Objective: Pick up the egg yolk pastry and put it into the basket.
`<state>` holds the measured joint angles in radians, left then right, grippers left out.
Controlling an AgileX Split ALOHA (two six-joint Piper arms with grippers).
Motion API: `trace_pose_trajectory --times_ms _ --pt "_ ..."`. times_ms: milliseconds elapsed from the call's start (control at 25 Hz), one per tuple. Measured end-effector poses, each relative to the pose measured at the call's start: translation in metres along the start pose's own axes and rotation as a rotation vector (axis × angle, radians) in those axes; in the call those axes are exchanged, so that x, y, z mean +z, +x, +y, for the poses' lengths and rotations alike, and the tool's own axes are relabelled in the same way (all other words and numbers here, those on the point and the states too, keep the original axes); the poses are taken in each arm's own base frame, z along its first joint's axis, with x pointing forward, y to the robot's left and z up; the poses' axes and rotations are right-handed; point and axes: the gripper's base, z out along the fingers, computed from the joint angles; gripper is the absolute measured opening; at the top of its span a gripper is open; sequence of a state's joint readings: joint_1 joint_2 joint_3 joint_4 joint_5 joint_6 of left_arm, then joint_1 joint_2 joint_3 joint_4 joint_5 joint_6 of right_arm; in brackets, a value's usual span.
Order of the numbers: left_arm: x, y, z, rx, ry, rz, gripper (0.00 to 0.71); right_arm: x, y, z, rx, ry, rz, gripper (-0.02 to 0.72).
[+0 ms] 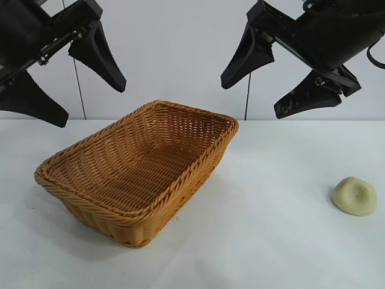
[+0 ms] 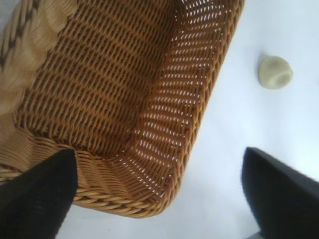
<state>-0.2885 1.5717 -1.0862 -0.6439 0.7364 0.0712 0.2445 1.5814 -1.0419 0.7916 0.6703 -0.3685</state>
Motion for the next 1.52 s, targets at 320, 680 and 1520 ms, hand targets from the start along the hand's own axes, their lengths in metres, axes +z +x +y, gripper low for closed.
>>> trace_pose_trajectory --times_ms 320,680,1520 --pt "-0.023 0.022 -0.003 -0.147 0.020 -0.008 0.643 0.000 0.000 0.000 0.000 0.000 0.000 0.669" --pt "-0.015 0.061 -0.004 -0.336 -0.135 -0.032 0.643 0.000 0.000 0.000 0.000 0.000 0.000 0.669" --pt "0.055 0.063 0.018 -0.767 -0.365 -0.099 0.643 0.000 -0.001 0.000 0.000 0.002 -0.006 0.669"
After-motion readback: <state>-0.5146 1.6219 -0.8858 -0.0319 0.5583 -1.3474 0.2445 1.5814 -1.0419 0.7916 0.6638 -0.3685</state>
